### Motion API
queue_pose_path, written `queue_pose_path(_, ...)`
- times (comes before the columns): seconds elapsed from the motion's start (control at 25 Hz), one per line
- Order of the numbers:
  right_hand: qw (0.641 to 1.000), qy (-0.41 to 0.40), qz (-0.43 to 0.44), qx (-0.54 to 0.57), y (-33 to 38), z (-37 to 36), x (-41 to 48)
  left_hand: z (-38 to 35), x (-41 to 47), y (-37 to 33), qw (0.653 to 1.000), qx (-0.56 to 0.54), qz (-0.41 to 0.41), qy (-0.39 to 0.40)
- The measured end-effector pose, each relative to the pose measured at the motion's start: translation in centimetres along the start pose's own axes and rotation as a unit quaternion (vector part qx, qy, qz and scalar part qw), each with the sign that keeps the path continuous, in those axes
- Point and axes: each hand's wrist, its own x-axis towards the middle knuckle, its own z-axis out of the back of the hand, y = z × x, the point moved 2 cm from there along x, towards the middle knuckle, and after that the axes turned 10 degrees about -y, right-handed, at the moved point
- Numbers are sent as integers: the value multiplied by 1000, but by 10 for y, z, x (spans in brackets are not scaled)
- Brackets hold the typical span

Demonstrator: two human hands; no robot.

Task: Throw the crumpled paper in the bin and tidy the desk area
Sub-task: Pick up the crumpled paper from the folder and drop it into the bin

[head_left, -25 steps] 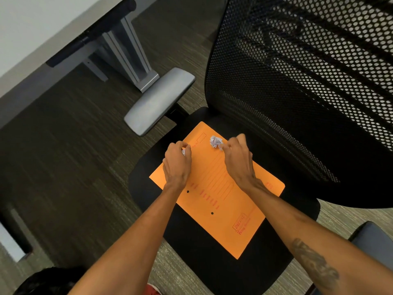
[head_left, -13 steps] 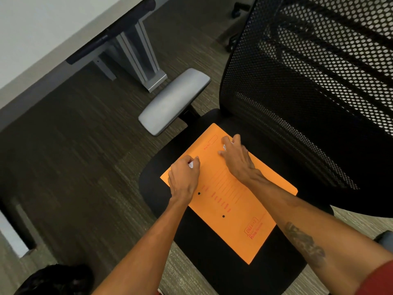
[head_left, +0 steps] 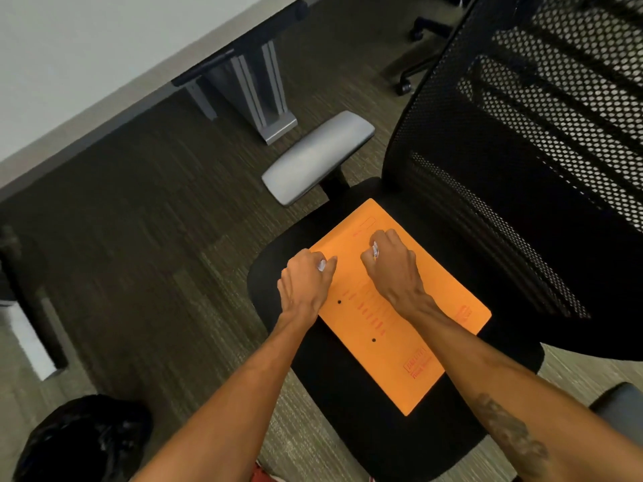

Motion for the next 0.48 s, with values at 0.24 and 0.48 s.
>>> queue_pose_path(0.24, 996, -69, 53, 37, 55, 9, -7, 32, -10, 21, 998, 37, -35, -43)
queue_pose_path(0.48, 994, -41, 85, 48, 116, 0, -25, 77, -16, 61, 996, 37, -23, -80)
